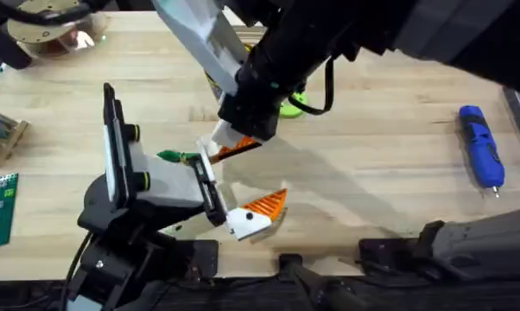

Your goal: Pick up the gripper from the table and insert it into the empty holder that is missing its gripper. Then pick up a screw, insert it into the mounting hole, and use the screwdriver to tighten it. Finally, clean up the table by picking up the vegetable and placing it into the bucket.

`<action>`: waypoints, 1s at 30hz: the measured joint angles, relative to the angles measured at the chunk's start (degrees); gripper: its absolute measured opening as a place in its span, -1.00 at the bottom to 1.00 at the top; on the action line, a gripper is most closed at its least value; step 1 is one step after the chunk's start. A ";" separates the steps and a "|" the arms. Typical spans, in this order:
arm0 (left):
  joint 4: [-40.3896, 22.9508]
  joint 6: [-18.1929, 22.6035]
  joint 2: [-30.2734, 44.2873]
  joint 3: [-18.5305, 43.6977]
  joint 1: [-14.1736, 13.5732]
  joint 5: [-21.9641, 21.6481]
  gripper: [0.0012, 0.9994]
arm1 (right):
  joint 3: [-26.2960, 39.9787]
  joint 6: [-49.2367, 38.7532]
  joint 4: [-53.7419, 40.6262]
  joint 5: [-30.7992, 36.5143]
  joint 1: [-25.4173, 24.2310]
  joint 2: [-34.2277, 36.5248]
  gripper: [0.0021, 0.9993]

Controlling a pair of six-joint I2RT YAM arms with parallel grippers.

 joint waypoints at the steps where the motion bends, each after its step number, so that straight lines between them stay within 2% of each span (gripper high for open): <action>1: 0.02 0.00 0.00 0.00 0.00 0.00 0.97 | 0.00 0.02 -0.02 -0.02 0.06 0.04 -0.99; 20: -0.03 -0.28 0.01 0.00 0.00 -0.02 0.97 | 0.00 0.62 -0.01 -0.45 0.22 1.75 -0.95; 27: -0.03 -0.28 0.01 0.00 0.00 0.00 0.97 | 0.00 0.94 0.07 -0.88 0.26 1.75 -0.16; 28: -0.01 -0.22 0.00 0.00 0.00 0.00 0.97 | 0.00 0.84 0.14 -0.41 -0.09 1.63 0.48; 30: -0.01 -0.02 -0.02 0.00 0.00 0.00 0.97 | 0.00 0.90 0.09 -0.41 -0.87 1.57 0.55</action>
